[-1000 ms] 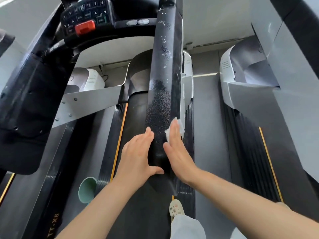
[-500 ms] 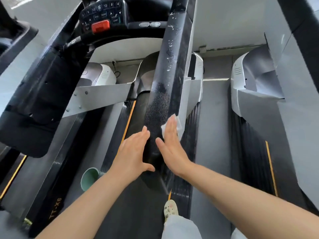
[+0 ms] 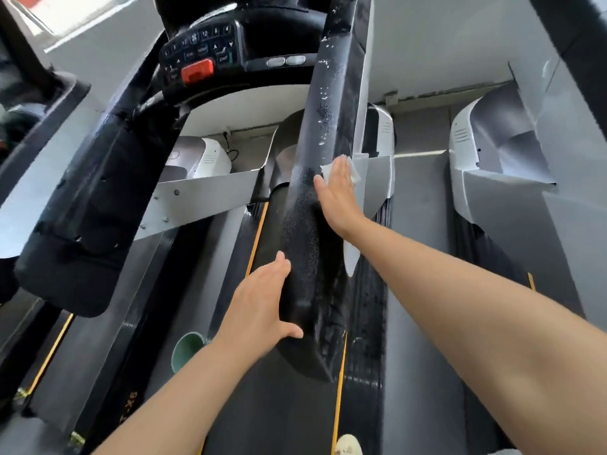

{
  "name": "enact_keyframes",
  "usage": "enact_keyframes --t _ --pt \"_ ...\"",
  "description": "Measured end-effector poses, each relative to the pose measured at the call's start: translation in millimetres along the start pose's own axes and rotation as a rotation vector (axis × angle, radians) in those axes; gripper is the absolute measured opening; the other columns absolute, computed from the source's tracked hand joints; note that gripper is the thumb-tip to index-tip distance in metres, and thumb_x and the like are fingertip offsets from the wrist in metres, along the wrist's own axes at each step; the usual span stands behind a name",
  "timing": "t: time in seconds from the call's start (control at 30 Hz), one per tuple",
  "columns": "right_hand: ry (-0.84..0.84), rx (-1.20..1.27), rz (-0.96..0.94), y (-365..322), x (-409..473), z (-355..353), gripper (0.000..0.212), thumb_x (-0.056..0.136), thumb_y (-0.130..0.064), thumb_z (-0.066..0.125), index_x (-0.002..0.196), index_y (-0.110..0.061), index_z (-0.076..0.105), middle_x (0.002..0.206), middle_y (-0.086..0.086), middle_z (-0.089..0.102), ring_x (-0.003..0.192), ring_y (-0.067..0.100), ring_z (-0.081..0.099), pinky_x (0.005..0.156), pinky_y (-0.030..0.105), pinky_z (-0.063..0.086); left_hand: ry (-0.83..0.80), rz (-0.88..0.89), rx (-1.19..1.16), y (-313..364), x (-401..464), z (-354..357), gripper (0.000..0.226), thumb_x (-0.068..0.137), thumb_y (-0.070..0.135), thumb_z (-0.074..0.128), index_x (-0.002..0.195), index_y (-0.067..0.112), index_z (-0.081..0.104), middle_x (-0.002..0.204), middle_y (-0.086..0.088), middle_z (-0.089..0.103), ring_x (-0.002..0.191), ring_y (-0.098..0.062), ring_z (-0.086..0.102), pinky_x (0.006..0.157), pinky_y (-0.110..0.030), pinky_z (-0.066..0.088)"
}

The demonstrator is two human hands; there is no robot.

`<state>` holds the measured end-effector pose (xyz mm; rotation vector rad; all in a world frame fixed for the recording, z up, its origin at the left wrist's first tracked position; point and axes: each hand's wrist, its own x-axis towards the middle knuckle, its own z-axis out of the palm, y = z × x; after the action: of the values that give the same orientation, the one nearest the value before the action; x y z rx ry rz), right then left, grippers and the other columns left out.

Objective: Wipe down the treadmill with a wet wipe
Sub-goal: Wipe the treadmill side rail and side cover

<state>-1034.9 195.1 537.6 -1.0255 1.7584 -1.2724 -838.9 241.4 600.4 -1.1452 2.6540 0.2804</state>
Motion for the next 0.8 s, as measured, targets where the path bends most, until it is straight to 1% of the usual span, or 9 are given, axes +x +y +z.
enact_keyframes --t 0.13,0.2,0.27,0.43,0.47,0.57,0.63,0.7,0.8 --pt "-0.001 0.09 -0.01 10.6 -62.8 26.5 0.066 0.103 -0.034 0.023 0.146 -0.013 -0.022 0.154 -0.002 -0.028 0.14 0.006 -0.025 0.116 0.028 -0.011 0.014 0.031 0.009 -1.4 0.4 0.8 0.116 0.061 0.042 0.084 0.15 0.017 0.013 0.157 0.006 0.015 0.141 -0.01 0.021 0.111 -0.019 0.017" --pt "-0.024 0.1 -0.091 20.7 -109.2 45.7 0.067 0.103 -0.033 0.025 0.145 -0.018 -0.025 0.15 -0.01 -0.033 0.136 -0.001 -0.029 0.112 0.022 -0.013 0.016 0.047 0.014 -3.9 0.7 2.5 0.116 0.061 0.044 0.084 0.15 0.017 0.014 0.158 0.006 0.012 0.141 -0.009 0.018 0.111 -0.017 0.014" --pt "-0.015 0.099 -0.11 28.2 -115.5 50.1 0.067 0.103 -0.033 0.025 0.144 -0.019 -0.025 0.147 -0.014 -0.034 0.135 -0.003 -0.03 0.111 0.021 -0.014 0.015 0.053 0.012 -5.8 1.4 3.9 0.115 0.061 0.043 0.084 0.15 0.018 0.015 0.158 0.006 0.009 0.142 -0.009 0.016 0.111 -0.018 0.014" --pt "0.052 0.062 0.028 17.4 -27.9 19.9 0.062 0.103 -0.035 0.021 0.149 -0.006 -0.011 0.157 0.006 -0.018 0.142 0.011 -0.02 0.116 0.031 -0.012 0.003 0.075 0.015 -8.2 3.2 3.7 0.116 0.06 0.042 0.085 0.15 0.016 0.016 0.158 0.005 0.009 0.141 -0.01 0.016 0.111 -0.018 0.014" --pt "0.055 0.055 0.051 15.3 -13.3 14.4 0.062 0.103 -0.036 0.02 0.149 -0.006 -0.009 0.158 0.006 -0.016 0.143 0.013 -0.017 0.116 0.03 -0.011 0.004 0.073 0.008 -7.8 3.0 3.1 0.116 0.06 0.041 0.085 0.15 0.016 0.016 0.158 0.005 0.01 0.141 -0.01 0.017 0.11 -0.018 0.014" --pt "0.098 0.092 0.028 13.7 -5.5 11.0 0.058 0.099 -0.044 0.022 0.146 -0.014 0.009 0.154 0.005 0.007 0.142 0.016 0.001 0.119 0.037 -0.002 0.018 0.075 -0.014 -6.7 2.4 2.0 0.116 0.059 0.039 0.086 0.15 0.017 0.017 0.158 0.006 0.011 0.141 -0.01 0.017 0.111 -0.019 0.014" --pt "0.081 0.135 0.032 19.8 -35.4 20.9 0.06 0.102 -0.035 0.021 0.149 -0.01 -0.006 0.158 0.004 -0.01 0.144 0.013 -0.013 0.118 0.034 -0.007 0.018 0.068 -0.016 -6.6 1.8 2.9 0.116 0.058 0.037 0.087 0.149 0.016 0.018 0.157 0.005 0.012 0.141 -0.012 0.018 0.111 -0.019 0.014" --pt "0.046 0.174 0.008 34.4 -85.5 43.1 0.063 0.104 -0.026 0.024 0.147 -0.013 -0.02 0.155 -0.004 -0.025 0.138 0.001 -0.025 0.114 0.024 -0.012 0.025 0.058 -0.018 -7.7 1.0 4.9 0.116 0.057 0.036 0.088 0.149 0.014 0.02 0.157 0.005 0.013 0.141 -0.013 0.019 0.111 -0.02 0.013" --pt "-0.026 0.315 0.003 46.0 -178.6 84.6 0.072 0.101 -0.018 0.03 0.138 -0.035 -0.03 0.146 -0.021 -0.034 0.125 -0.02 -0.029 0.112 0.018 -0.008 0.043 0.074 -0.035 -9.3 0.9 7.1 0.116 0.056 0.034 0.089 0.149 0.013 0.022 0.157 0.003 0.015 0.141 -0.014 0.02 0.111 -0.02 0.014"
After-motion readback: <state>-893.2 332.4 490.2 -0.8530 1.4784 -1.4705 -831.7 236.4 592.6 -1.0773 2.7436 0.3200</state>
